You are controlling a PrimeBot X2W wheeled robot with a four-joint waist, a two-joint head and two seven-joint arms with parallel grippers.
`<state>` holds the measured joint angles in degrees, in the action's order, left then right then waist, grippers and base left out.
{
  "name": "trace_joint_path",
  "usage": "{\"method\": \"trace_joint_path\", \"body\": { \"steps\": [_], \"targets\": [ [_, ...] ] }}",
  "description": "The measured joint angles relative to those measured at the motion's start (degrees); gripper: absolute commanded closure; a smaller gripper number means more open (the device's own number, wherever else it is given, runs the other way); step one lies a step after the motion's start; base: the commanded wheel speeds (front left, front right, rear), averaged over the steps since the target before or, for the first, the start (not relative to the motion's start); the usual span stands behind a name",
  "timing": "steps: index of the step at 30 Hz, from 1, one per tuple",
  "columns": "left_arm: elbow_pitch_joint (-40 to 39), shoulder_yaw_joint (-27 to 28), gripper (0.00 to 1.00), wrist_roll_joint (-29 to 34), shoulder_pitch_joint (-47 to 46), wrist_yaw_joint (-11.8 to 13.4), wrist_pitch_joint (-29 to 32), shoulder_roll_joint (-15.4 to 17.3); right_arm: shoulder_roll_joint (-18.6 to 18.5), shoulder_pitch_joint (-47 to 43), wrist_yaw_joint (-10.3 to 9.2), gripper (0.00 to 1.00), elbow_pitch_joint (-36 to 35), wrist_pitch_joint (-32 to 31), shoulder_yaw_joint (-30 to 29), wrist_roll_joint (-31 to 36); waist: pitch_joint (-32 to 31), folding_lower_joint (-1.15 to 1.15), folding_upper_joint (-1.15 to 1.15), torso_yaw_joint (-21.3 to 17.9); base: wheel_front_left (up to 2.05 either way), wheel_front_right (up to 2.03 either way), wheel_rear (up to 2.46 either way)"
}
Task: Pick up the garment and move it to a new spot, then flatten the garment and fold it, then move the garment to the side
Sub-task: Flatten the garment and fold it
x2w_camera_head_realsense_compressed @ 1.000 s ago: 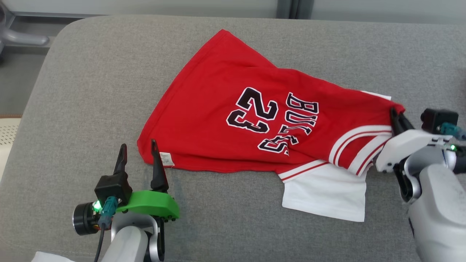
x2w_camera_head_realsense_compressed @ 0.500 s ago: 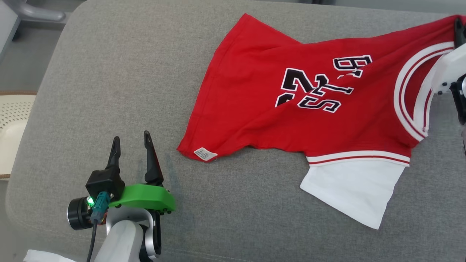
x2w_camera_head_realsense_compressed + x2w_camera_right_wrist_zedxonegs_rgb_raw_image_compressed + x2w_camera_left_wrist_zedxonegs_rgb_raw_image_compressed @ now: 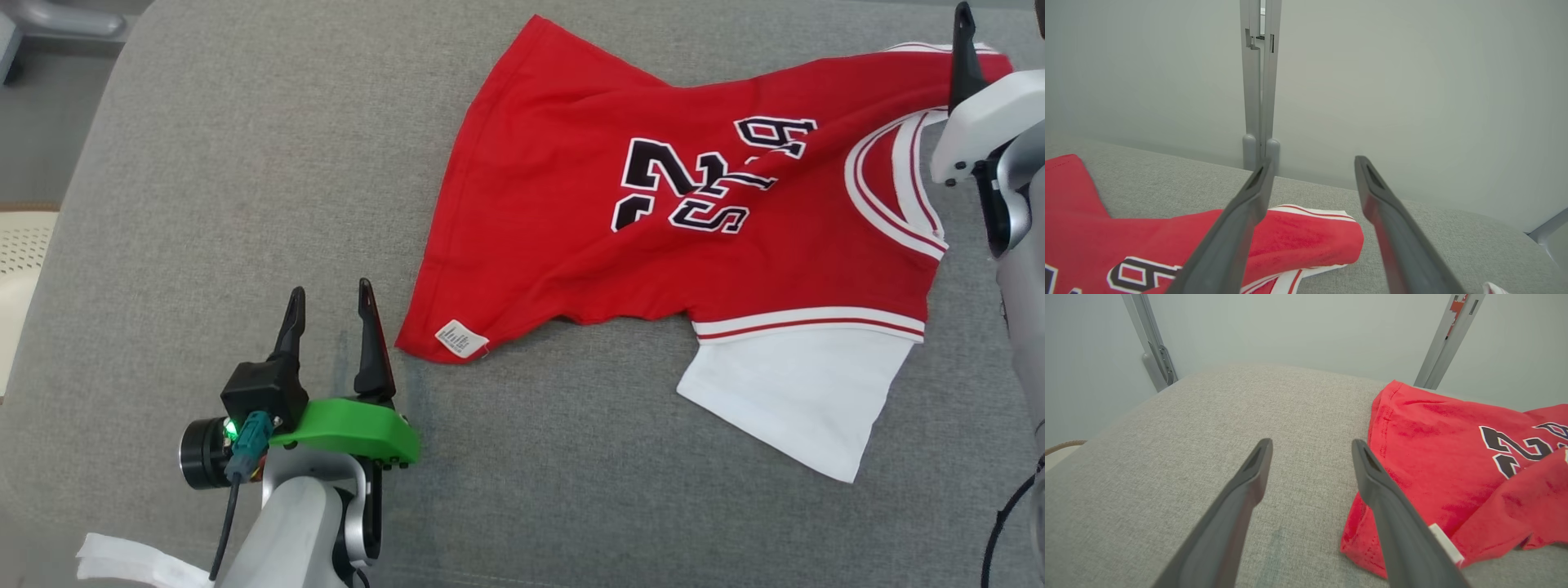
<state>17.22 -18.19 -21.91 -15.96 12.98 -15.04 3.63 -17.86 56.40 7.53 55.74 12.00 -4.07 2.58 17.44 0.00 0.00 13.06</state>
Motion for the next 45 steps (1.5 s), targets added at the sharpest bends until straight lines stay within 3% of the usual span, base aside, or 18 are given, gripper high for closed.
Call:
{"method": "trace_joint_path", "body": {
  "steps": [9, 21, 32, 45],
  "targets": [
    [2.1, 1.6, 0.0, 0.3, -1.1, -2.6, 0.0, -0.1, 4.3, -6.6, 0.0, 0.0, -4.2, 2.7, 3.8, -5.3, -2.8, 0.0, 0.0, -3.8, 0.0, 0.0, 0.0],
    [5.2, 3.1, 0.0, 0.1, 2.1, -5.4, 0.0, -0.2, 8.7, -27.9, 0.0, 0.0, -23.3, 3.1, 4.6, -10.9, -10.1, 0.0, 0.0, -7.4, 0.0, 0.0, 0.0],
    [3.5, 4.3, 0.0, 0.3, 7.6, -5.9, 0.0, -0.4, 14.4, -45.5, 0.0, 0.0, -38.6, 1.6, 2.7, -8.9, -15.5, 0.0, 0.0, -9.0, 0.0, 0.0, 0.0],
    [2.4, 4.1, 0.0, 0.9, 8.9, -5.8, 0.0, -0.5, 15.0, -51.6, 0.0, 0.0, -46.5, -1.5, 3.9, -12.7, -16.6, 0.0, 0.0, -9.0, 0.0, 0.0, 0.0]
  ]
}}
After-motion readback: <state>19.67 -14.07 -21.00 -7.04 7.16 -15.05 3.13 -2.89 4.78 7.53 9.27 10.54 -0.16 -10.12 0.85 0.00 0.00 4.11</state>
